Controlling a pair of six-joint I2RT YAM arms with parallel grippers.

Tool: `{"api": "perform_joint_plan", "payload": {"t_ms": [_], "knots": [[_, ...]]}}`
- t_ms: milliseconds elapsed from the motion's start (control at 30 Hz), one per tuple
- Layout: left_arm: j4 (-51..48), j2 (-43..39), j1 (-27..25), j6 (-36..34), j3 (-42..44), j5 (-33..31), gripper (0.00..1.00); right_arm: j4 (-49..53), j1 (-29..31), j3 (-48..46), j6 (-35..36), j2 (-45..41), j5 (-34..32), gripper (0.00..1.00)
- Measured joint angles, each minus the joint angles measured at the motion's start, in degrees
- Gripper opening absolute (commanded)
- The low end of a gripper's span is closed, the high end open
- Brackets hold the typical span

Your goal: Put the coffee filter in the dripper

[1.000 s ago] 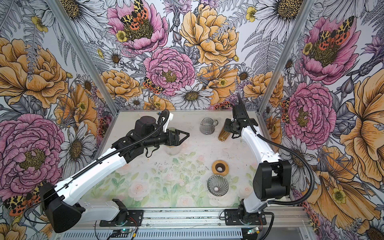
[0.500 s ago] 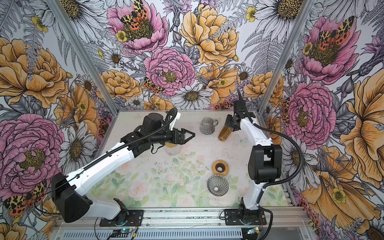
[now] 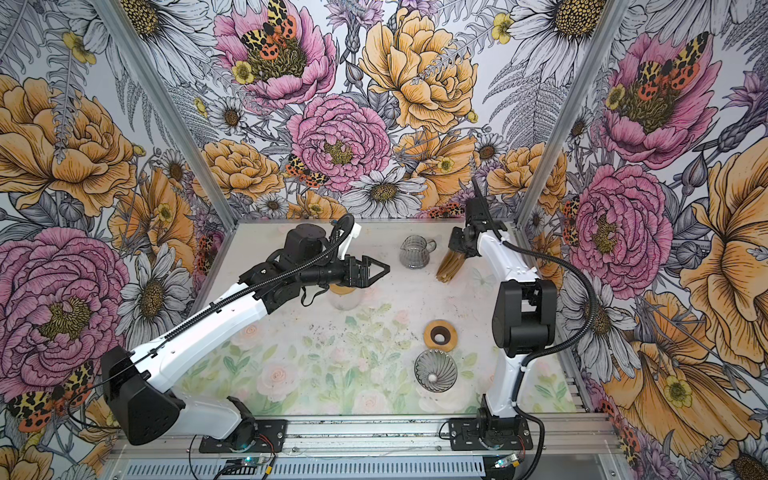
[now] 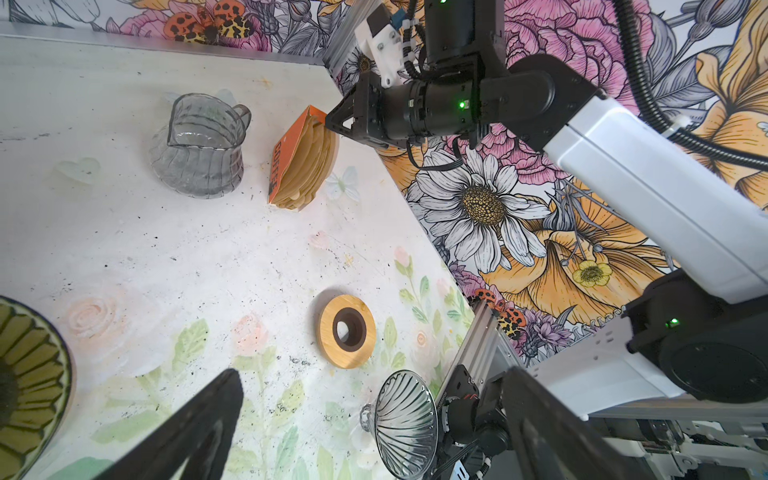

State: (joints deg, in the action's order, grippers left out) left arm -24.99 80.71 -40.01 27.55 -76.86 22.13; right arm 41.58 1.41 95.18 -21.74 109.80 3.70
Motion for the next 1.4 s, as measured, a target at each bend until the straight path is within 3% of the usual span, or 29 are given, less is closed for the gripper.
{"api": "perform_joint_plan", "payload": {"t_ms": [867,1400], "knots": [[-0.5,0.8,0.0,-0.1,-0.1,0.0,0.99,0.0,0.0,2.5,2.0,6.5,0.5,0.14],[-0.5,0.9,0.2,-0.1,-0.1,0.2,0.99,0.0,0.0,2.5,3.5,4.5,0.7,0.16]]}}
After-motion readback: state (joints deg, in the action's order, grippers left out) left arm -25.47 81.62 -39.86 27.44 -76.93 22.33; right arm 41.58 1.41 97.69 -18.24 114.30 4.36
